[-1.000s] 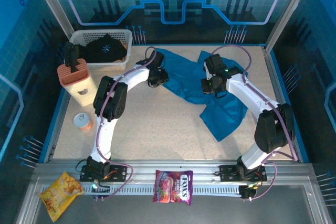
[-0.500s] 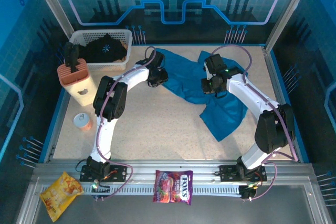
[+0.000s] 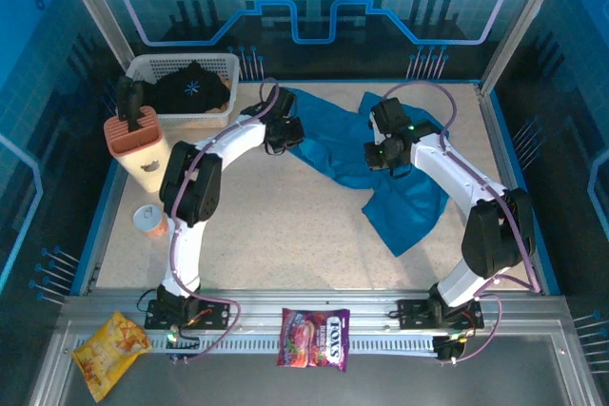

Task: Fold and stack the t-shirts

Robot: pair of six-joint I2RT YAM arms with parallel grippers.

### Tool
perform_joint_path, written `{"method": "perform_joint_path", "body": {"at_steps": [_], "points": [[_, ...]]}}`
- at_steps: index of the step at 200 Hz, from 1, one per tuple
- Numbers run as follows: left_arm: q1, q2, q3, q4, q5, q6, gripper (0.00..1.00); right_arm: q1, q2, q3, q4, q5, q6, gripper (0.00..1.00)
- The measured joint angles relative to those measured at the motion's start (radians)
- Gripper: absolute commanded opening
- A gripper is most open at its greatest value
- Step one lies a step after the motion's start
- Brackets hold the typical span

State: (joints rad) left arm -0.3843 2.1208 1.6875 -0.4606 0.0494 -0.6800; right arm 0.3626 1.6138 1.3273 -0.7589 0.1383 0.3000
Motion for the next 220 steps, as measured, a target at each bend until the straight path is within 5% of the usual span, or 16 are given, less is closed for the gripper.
{"method": "perform_joint_path", "body": {"at_steps": [73, 154, 220], "points": [[-0.079, -0.516, -0.326, 0.006, -0.063, 0.001, 0.00, 0.000, -0.005, -0.011, 0.006, -0.041, 0.012, 0.21], [-0.059, -1.184, -0.780, -0.312, -0.298, -0.050, 0.00, -0.005, -0.254, -0.299, 0.028, -0.045, 0.135, 0.61], [-0.022, -1.194, -1.084, -0.259, -0.337, -0.151, 0.00, -0.024, -0.391, -0.565, 0.038, -0.013, 0.283, 0.64]]}}
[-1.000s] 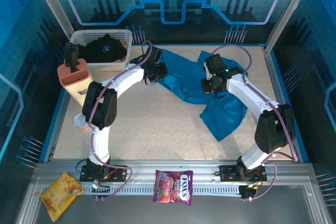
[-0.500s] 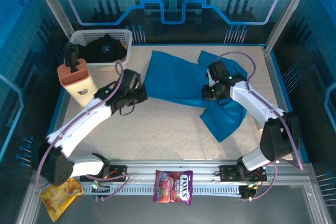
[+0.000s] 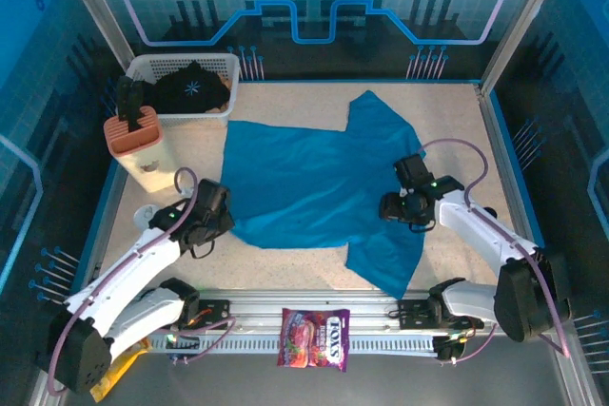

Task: Fold and stack the t-shirts

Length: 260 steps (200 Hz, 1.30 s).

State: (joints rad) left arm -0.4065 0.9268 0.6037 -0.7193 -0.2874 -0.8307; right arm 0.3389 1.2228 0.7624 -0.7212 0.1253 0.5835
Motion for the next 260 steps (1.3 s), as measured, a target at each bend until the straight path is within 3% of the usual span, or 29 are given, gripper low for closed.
{"method": "perform_joint_path", "body": {"at_steps": [36, 77, 147, 208, 235, 260], "points": [[0.000, -0.055, -0.063, 0.014, -0.009, -0.062, 0.00, -0.018, -0.014, -0.089, 0.012, 0.024, 0.058, 0.60], [0.004, -0.101, -0.103, 0.016, -0.038, -0.124, 0.06, -0.146, 0.107, -0.092, 0.096, 0.013, 0.067, 0.55], [0.019, -0.093, -0.225, 0.113, -0.040, -0.226, 0.05, -0.388, 0.379, 0.080, 0.251, -0.076, 0.039, 0.45], [0.019, 0.034, -0.259, 0.249, -0.003, -0.267, 0.02, -0.439, 0.451, 0.151, 0.304, -0.121, 0.046, 0.43], [0.019, 0.044, -0.261, 0.262, 0.000, -0.270, 0.16, -0.463, 0.380, 0.067, 0.342, -0.135, 0.077, 0.41], [0.019, 0.029, -0.265, 0.280, 0.015, -0.277, 0.42, -0.491, 0.286, -0.022, 0.328, -0.137, 0.110, 0.41]]}}
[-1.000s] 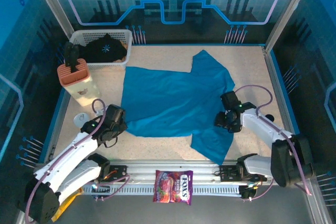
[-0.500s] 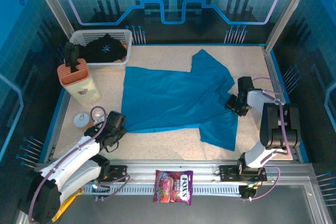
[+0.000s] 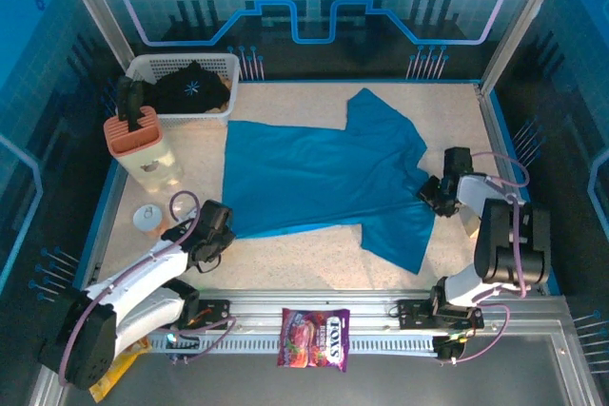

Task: Fold and stack the t-shirts

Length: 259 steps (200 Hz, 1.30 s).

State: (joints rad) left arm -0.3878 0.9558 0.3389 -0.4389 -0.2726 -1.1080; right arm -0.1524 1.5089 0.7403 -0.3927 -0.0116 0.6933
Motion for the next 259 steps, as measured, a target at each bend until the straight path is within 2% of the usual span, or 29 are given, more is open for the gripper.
{"method": "perform_joint_path", "body": {"at_steps": [9, 22, 99, 128, 158, 177, 213, 241, 259], "points": [[0.000, -0.013, 0.000, 0.000, 0.003, 0.004, 0.48, -0.003, -0.027, -0.018, -0.012, 0.002, 0.009, 0.42], [0.000, -0.033, 0.000, -0.002, 0.008, 0.001, 0.52, -0.004, -0.059, -0.036, -0.033, 0.003, 0.017, 0.42], [-0.002, -0.180, 0.001, -0.085, 0.019, -0.003, 0.53, -0.004, -0.161, 0.009, -0.148, 0.034, -0.004, 0.43], [-0.042, -0.248, 0.002, -0.140, 0.019, -0.031, 0.59, 0.008, -0.167, 0.087, -0.199, 0.050, -0.047, 0.47], [-0.112, -0.236, 0.051, -0.190, 0.008, -0.043, 0.68, 0.090, -0.130, 0.254, -0.248, 0.080, -0.121, 0.47], [-0.116, -0.140, 0.136, -0.192, -0.009, -0.018, 0.71, 0.130, -0.026, 0.407, -0.257, 0.073, -0.185, 0.35], [-0.076, 0.238, 0.417, -0.138, -0.014, 0.134, 0.70, 0.141, 0.290, 0.698, -0.267, 0.040, -0.269, 0.14], [-0.035, 0.507, 0.619, -0.058, 0.005, 0.254, 0.67, 0.140, 0.581, 0.970, -0.312, 0.010, -0.282, 0.06], [-0.010, 0.669, 0.742, -0.022, 0.028, 0.310, 0.66, 0.138, 0.716, 1.090, -0.349, -0.008, -0.278, 0.00]]}}
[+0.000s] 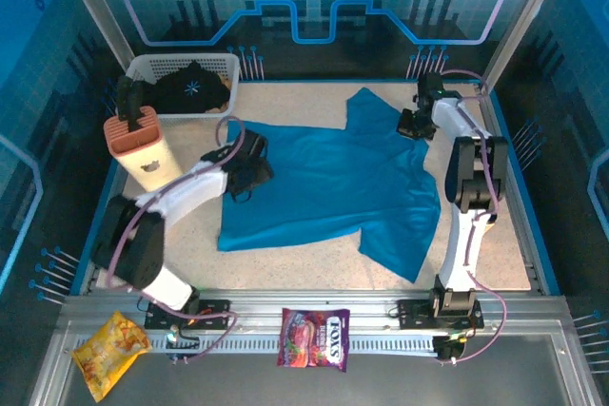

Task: Fold and stack the t-shirts

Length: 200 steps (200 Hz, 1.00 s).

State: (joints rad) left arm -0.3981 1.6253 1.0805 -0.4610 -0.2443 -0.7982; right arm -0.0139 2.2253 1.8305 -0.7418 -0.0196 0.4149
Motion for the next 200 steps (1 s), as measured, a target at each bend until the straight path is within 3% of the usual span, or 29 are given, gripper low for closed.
{"method": "perform_joint_path", "body": {"at_steps": [28, 68, 108, 153, 200], "points": [[0.024, 0.221, 0.168, 0.032, 0.042, 0.052, 0.63, -0.010, 0.120, 0.101, -0.066, -0.012, 0.032, 0.00], [0.036, 0.486, 0.407, 0.013, 0.101, 0.107, 0.62, -0.079, 0.158, 0.167, -0.106, -0.035, 0.075, 0.00], [0.041, 0.643, 0.663, -0.034, 0.154, 0.156, 0.61, -0.149, 0.224, 0.281, -0.153, -0.041, 0.078, 0.00], [0.042, 0.782, 0.912, -0.123, 0.176, 0.200, 0.61, -0.172, 0.359, 0.526, -0.234, -0.042, 0.053, 0.00], [0.043, 0.819, 0.975, -0.143, 0.175, 0.207, 0.59, -0.172, 0.393, 0.583, -0.249, -0.053, -0.004, 0.00]]}}
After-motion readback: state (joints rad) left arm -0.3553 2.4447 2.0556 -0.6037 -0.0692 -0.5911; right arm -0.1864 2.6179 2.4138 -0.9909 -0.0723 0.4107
